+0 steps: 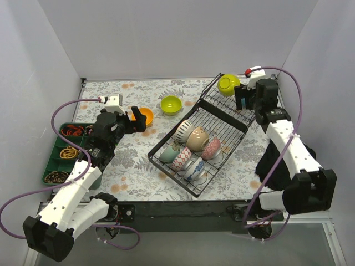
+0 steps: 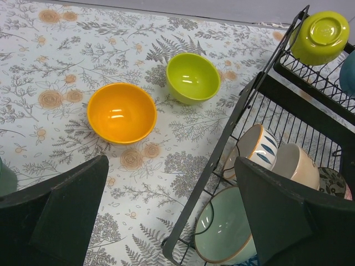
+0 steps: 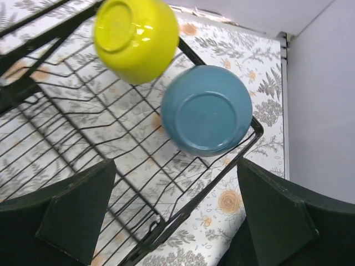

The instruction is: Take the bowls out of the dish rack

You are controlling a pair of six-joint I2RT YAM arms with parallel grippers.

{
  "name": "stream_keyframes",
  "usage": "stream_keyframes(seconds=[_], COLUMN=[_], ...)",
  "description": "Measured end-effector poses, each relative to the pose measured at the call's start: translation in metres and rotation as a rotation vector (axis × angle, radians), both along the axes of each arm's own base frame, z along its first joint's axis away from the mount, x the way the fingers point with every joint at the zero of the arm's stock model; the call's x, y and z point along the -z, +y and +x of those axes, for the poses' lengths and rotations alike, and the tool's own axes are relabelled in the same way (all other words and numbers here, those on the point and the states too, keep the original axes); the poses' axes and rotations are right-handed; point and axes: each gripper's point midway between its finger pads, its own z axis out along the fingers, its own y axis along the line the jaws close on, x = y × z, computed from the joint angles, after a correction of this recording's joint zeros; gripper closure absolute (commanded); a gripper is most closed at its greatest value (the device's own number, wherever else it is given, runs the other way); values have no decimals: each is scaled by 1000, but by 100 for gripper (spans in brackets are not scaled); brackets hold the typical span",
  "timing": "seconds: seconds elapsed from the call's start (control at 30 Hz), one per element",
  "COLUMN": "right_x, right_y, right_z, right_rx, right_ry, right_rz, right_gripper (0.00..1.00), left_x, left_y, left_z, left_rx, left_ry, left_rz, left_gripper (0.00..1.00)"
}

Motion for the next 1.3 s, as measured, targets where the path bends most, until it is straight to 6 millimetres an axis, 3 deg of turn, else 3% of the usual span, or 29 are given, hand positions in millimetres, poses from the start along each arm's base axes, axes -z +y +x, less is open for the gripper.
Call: stream_keyframes(seconds=[0.3,0.47,0.73,1.0,1.3], right_x=[65,70,48,79,83], right_y=[-77,-96,-83,-73,-70], right_z=[55,79,107,110,107], right_rx=[118,77,-84,-152,-230], right_ry=[72,53,-14,49,54], right_rz=[135,225,297,356,383], right_gripper=[1,2,1,2,9], left_x=[1,1,1,4,4], left_y=[-5,-6,-10,-14,-17], left_z=[-2,-2,-3,-2,-2], left_rx=[29,40,61,80,101], left_ry=[5,5,3,13,13], left_rz=[-2,-4,-7,-3,-6], left_gripper=[2,2,2,2,2])
